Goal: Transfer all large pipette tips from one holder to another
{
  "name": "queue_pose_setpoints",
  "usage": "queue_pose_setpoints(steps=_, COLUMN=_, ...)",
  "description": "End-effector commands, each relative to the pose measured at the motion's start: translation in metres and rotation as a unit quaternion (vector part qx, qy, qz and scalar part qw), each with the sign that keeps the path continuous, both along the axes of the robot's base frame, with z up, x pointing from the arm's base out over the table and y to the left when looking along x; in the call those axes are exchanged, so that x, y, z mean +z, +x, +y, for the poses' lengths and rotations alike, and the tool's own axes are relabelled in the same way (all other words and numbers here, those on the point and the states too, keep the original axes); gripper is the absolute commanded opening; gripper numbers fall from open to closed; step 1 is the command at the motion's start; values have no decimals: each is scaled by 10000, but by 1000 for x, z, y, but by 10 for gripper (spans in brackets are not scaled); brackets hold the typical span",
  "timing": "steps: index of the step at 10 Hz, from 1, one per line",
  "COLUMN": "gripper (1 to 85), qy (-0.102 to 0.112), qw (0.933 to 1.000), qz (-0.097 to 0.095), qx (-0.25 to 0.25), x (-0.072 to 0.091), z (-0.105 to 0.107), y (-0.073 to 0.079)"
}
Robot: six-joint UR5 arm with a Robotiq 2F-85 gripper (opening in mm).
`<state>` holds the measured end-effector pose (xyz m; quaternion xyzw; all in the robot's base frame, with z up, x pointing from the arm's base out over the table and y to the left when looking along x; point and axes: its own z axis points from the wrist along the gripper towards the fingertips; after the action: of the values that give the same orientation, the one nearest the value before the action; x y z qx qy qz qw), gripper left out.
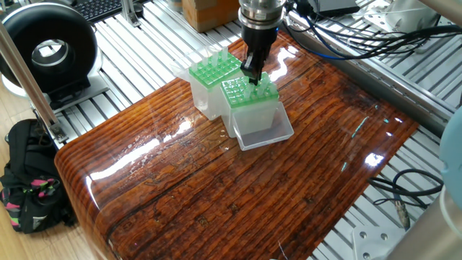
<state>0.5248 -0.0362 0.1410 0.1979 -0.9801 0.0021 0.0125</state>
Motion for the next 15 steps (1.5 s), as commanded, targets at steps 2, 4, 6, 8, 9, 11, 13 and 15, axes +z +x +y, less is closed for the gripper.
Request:
queue_pose_setpoints(steps=2, gripper=133, qy=22, qw=10000, qz=30, qx=-73, x=7, z=1, y=-2)
queue_pose_setpoints(steps=4, gripper=133, qy=52, qw=10000, qz=22, qx=-80, x=7, z=2, y=-2)
queue_pose_setpoints(steps=6, gripper=133, qy=52, qw=10000, qz=22, qx=-80, x=10, z=2, y=-2)
queue_pose_setpoints(steps=8, gripper=133, qy=45, qw=10000, qz=30, qx=-80, x=14, z=2, y=-2)
queue_pose_setpoints(steps=9, gripper=133, qy=37, qw=10000, qz=45, qx=-81, x=17, z=3, y=-3)
queue_pose_setpoints(steps=11, gripper=133, qy=36, qw=9999, qz=91, qx=-81, x=26, z=4, y=-3)
queue_pose_setpoints(steps=13, gripper=133, qy=44, qw=9999, qz=122, qx=-74, x=36, z=6, y=-1)
queue_pose_setpoints(steps=15, gripper=133, qy=52, qw=9999, qz=138, qx=-59, x=46, z=6, y=4)
